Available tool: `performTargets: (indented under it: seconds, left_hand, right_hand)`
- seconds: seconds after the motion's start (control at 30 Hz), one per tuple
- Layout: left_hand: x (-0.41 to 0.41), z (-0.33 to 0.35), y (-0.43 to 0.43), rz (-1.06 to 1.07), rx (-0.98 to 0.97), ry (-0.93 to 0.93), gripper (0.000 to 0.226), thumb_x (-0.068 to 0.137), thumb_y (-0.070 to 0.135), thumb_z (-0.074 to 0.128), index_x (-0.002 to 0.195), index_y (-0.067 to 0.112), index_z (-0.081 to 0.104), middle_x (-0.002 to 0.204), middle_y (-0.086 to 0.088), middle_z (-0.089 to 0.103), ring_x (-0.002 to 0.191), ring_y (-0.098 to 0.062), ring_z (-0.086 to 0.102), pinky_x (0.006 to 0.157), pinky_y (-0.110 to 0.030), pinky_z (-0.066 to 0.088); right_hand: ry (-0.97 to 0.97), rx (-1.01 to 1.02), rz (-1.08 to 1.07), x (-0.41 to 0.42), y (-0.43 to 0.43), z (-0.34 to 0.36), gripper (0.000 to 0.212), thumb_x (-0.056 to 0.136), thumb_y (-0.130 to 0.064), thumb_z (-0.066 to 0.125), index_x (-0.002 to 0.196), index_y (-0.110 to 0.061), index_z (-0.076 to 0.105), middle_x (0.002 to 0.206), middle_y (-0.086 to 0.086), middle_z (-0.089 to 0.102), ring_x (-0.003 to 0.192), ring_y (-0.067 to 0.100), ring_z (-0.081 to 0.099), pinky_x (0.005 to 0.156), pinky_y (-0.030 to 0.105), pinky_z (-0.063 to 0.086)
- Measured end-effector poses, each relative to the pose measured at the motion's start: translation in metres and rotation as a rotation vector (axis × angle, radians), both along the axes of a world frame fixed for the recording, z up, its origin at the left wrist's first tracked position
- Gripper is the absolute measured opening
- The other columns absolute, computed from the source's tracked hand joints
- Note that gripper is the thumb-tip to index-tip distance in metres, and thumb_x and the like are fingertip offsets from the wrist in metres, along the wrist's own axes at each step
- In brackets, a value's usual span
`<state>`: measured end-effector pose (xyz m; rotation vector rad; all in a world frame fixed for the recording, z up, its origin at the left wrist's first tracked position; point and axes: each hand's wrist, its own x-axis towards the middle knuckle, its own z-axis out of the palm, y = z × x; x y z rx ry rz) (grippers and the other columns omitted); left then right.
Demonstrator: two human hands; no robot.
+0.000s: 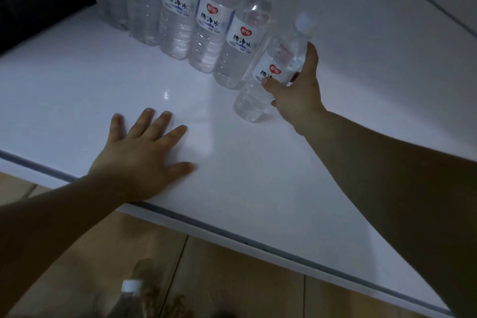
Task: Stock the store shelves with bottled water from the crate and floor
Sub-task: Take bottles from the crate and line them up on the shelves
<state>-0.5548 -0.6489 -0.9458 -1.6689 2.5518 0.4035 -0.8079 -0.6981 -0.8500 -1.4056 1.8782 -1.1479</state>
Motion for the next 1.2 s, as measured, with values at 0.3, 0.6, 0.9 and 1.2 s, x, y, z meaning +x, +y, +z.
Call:
performTargets:
  seconds: [0.3,0.6,0.9,1.2]
  left_hand:
    - [0.001,-0.003,0.000,0.007,-0.022,0.026,0.096,0.063,0.086,-0.013,0.149,0.043,-0.007,0.160,0.008,-0.016,0.146,-0.016,-0.021,0.115,-0.053,-0.011]
    - [0.002,0.000,0.000,-0.001,-0.003,0.045,0.098,0.062,0.086,-0.012,0.150,0.042,-0.004,0.160,0.007,-0.015,0.146,-0.016,-0.021,0.115,-0.053,-0.013]
    - [0.002,-0.002,-0.001,-0.007,-0.006,0.048,0.097,0.064,0.086,-0.011,0.150,0.042,-0.005,0.160,0.006,-0.016,0.145,-0.017,-0.022,0.115,-0.054,-0.013]
    - [0.001,-0.002,-0.001,-0.004,0.003,0.042,0.097,0.063,0.086,-0.012,0.149,0.042,-0.006,0.160,0.006,-0.016,0.145,-0.017,-0.023,0.115,-0.055,-0.013]
  right_hand:
    - [0.042,0.018,-0.017,-0.006,-0.026,-0.002,0.093,0.086,-0.011,0.072,0.152,-0.035,0.010,0.108,-0.019,0.050,0.092,-0.005,0.054,0.092,0.048,0.055]
    - [0.106,-0.017,-0.038,-0.010,-0.037,-0.002,0.095,0.084,-0.012,0.075,0.153,-0.029,0.013,0.117,-0.008,0.051,0.109,0.010,0.057,0.096,0.044,0.053]
    - [0.214,-0.003,-0.082,-0.010,-0.041,0.001,0.091,0.088,-0.018,0.071,0.154,-0.027,0.010,0.134,0.000,0.053,0.120,0.014,0.054,0.099,0.027,0.045]
    - [0.280,0.045,-0.109,-0.016,-0.052,0.004,0.091,0.089,-0.022,0.069,0.155,-0.027,0.006,0.134,-0.003,0.055,0.119,0.011,0.054,0.094,0.022,0.042]
